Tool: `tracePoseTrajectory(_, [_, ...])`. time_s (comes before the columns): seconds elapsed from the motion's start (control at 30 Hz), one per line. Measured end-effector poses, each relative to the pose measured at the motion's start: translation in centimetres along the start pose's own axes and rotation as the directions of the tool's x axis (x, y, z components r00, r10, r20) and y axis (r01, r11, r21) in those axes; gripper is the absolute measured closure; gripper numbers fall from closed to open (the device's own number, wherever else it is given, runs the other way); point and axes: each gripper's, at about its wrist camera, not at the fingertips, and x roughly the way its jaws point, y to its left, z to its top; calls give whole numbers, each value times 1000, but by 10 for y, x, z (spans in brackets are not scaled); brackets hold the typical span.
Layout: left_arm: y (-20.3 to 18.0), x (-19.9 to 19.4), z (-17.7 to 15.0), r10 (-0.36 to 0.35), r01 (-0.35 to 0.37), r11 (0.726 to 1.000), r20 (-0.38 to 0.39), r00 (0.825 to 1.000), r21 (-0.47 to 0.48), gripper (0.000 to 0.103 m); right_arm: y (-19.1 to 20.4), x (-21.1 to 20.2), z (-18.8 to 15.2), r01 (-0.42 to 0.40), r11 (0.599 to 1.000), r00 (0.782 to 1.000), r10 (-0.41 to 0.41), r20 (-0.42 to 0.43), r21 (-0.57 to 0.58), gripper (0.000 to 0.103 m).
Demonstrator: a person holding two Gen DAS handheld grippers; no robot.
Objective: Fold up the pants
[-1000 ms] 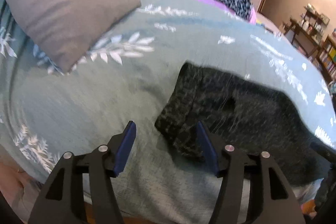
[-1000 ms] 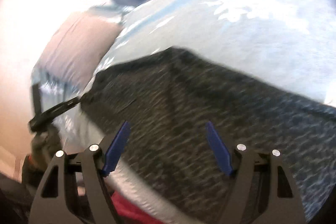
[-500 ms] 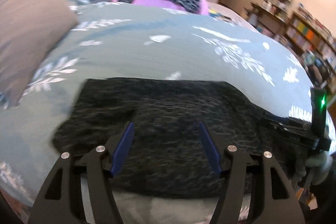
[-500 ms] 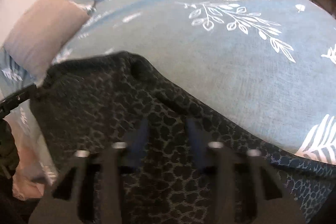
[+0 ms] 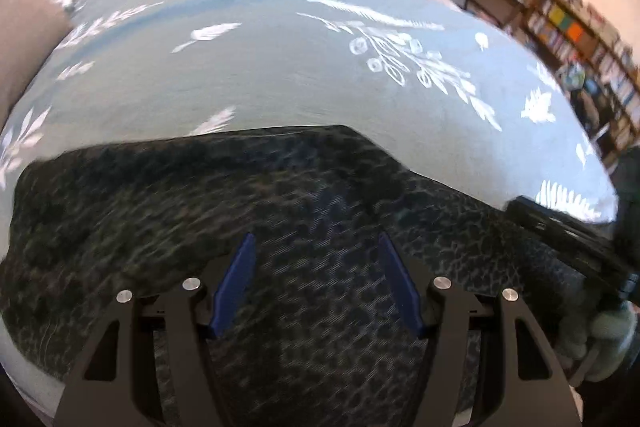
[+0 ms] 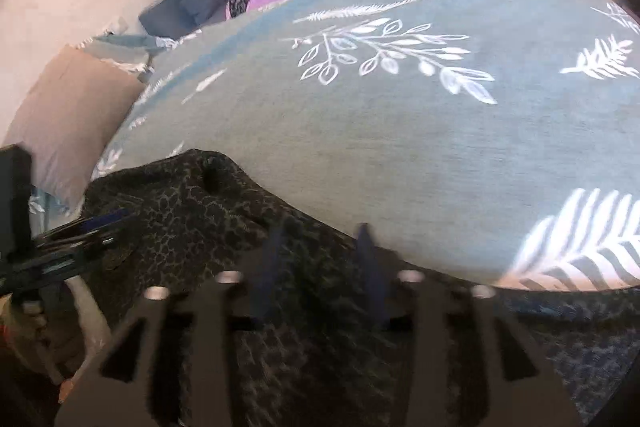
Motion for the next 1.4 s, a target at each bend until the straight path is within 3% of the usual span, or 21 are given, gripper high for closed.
tracePoseTrajectory(0.03, [-5, 6, 5, 3, -3, 1000, -13, 1000, 11, 39, -4, -6, -2, 3, 1000, 1000, -3, 8, -11, 46])
tracePoseTrajectory(0.27, [-23, 54, 28, 6, -6, 1000, -95, 995, 1, 39, -44, -20, -20, 71, 996, 996, -74, -44, -59, 45])
tracePoseTrajectory(0.53, [-33, 74, 49, 66, -66, 998, -30, 997, 8, 39, -41, -36, -27, 70, 987, 997, -72, -9, -143, 45])
tracePoseTrajectory(0.63, [-31, 79, 53, 63, -63, 998, -21, 998, -9, 39, -45, -35, -31, 23, 982, 998, -35, -60, -186, 45])
tracePoseTrajectory(0.73, [-34, 82, 52, 67, -67, 998, -8, 998, 7, 39, -53, -22, -37, 23, 977, 992, -48, -114, -212, 46])
tracePoseTrajectory(0.77, [-34, 82, 51, 69, -68, 998, -2, 998, 12, 39, -55, -22, -37, 16, 978, 993, -40, -113, -207, 49])
tracePoseTrajectory(0.83, [-33, 80, 47, 62, -62, 998, 10, 998, 12, 38, -54, -23, -36, 29, 974, 992, -55, -109, -226, 77])
tracePoseTrajectory(0.9, [-31, 77, 44, 47, -47, 999, 21, 999, 2, 38, -54, -28, -32, 23, 975, 994, -46, -100, -222, 94])
tracePoseTrajectory(0.93, [-29, 75, 43, 42, -42, 999, 24, 999, -1, 38, -54, -30, -30, 26, 975, 995, -47, -89, -221, 96])
tracePoseTrajectory(1.17, [-23, 59, 38, 1, 2, 998, 47, 999, -65, 38, -46, -45, -14, 143, 967, 989, -134, 57, -210, 98])
tracePoseTrajectory(1.3, [-31, 41, 27, -21, 25, 998, 86, 996, -50, 38, -60, -20, -20, 115, 977, 992, -121, -23, -180, 98])
tracePoseTrajectory(1.37, [-45, 39, 20, -14, 12, 1000, 88, 996, 21, 38, -68, -18, -23, 95, 986, 994, -101, -40, -139, 91])
tracePoseTrajectory(1.4, [-51, 44, 17, 20, -25, 998, 80, 997, 62, 38, -71, -23, -23, 86, 990, 995, -91, -35, -115, 82])
